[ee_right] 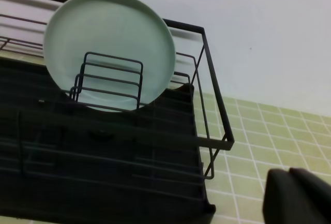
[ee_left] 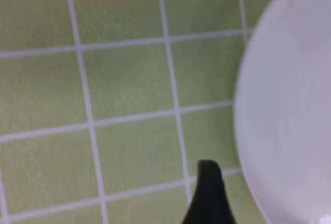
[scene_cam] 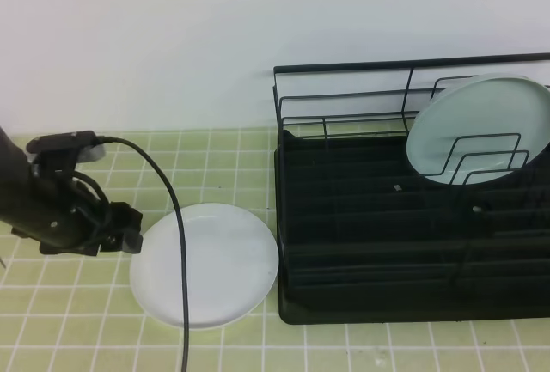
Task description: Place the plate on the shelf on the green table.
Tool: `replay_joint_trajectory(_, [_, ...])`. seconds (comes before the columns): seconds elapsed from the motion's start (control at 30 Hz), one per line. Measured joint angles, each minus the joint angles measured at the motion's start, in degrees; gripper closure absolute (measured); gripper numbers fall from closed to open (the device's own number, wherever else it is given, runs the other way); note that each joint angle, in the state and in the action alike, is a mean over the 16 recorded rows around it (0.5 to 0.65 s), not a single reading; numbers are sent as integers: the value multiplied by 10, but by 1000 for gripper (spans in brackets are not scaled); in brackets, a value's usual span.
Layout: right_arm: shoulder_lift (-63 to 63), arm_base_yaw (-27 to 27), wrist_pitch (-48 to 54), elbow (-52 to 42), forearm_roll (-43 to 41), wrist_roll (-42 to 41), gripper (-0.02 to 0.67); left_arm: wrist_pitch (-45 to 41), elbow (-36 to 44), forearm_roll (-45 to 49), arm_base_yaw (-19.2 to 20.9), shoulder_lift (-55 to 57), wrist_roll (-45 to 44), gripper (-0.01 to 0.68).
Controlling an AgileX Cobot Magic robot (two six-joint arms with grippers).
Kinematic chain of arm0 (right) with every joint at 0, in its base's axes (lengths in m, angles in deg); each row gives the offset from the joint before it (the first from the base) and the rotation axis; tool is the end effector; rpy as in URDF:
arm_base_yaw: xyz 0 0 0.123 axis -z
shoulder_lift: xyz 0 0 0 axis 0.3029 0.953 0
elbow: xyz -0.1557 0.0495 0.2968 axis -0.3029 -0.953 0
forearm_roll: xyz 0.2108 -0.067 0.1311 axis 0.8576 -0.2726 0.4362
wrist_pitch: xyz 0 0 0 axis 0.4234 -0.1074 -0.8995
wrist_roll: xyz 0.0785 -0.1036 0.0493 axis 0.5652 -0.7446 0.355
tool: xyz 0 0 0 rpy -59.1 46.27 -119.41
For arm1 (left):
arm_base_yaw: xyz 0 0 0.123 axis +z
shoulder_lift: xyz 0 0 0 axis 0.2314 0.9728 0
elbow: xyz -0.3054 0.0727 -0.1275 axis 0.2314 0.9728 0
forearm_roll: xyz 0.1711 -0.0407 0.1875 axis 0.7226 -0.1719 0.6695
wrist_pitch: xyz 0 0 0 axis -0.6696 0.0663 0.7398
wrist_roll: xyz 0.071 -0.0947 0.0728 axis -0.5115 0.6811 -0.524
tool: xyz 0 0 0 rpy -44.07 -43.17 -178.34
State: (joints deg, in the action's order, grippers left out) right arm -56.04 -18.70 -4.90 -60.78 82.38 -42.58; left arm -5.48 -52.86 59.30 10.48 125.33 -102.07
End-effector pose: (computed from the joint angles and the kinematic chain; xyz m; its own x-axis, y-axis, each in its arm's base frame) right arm 0.0319 -0.0063 0.2500 -0.1161 -0.2303 -0.9662 0.0044 0.9726 -0.2323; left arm 0.3608 -0.0557 0.2191 -0.9178 0.0207 -0.3966 0.1325 0.9574 -0.2566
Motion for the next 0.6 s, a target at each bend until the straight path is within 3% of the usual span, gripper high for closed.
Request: replay_joint_trajectory(0.6, [0,0,-2,0,-1,0,652,37,-21,-29,-32,96,-37,213])
